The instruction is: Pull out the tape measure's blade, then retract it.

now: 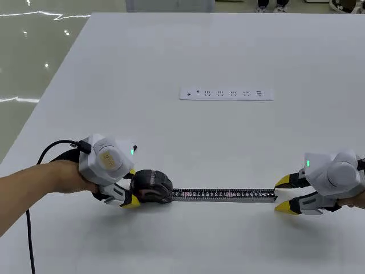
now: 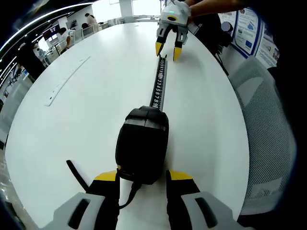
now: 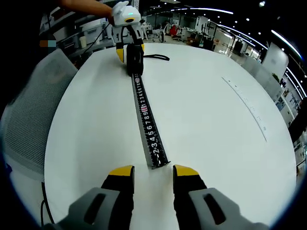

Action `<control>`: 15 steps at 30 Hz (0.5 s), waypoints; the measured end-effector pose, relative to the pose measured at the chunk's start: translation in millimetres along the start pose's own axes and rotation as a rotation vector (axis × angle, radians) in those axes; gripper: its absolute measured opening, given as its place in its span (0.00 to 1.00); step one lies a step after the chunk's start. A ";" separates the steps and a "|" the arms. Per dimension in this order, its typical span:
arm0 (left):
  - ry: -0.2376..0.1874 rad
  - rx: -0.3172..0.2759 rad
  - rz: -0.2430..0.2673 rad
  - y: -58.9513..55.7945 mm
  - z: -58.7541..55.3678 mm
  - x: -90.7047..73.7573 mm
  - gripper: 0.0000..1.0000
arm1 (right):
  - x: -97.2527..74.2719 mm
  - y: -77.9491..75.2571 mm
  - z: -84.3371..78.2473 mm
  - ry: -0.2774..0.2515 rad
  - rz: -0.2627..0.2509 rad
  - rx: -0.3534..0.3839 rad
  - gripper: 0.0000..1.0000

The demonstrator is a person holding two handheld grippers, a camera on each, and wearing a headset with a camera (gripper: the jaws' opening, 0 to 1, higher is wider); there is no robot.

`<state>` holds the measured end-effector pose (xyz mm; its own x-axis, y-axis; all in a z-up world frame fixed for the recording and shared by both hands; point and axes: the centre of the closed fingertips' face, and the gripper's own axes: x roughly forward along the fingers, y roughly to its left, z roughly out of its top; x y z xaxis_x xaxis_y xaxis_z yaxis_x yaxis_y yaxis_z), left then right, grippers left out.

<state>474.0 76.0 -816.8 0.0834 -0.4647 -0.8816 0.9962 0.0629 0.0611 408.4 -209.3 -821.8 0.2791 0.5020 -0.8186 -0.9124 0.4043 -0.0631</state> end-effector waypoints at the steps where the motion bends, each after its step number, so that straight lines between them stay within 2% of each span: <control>1: -0.004 -0.010 0.007 -0.3 -0.7 -1.5 0.36 | -0.3 1.5 0.1 -0.002 0.002 0.001 0.33; 6: -0.050 -0.071 0.032 -6.8 -1.6 -7.4 0.39 | -4.2 6.1 2.1 -0.019 -0.013 0.023 0.37; 13: -0.110 -0.156 0.082 -12.8 -3.4 -17.2 0.51 | -12.3 6.9 0.9 -0.039 -0.054 0.078 0.47; 15: -0.139 -0.181 0.105 -13.5 -2.8 -22.2 0.55 | -16.3 10.5 2.5 -0.044 -0.068 0.097 0.50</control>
<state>458.6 88.0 -799.4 0.2014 -0.5631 -0.8015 0.9618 0.2686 0.0530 395.0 -211.4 -807.7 0.3540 0.5034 -0.7882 -0.8585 0.5092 -0.0604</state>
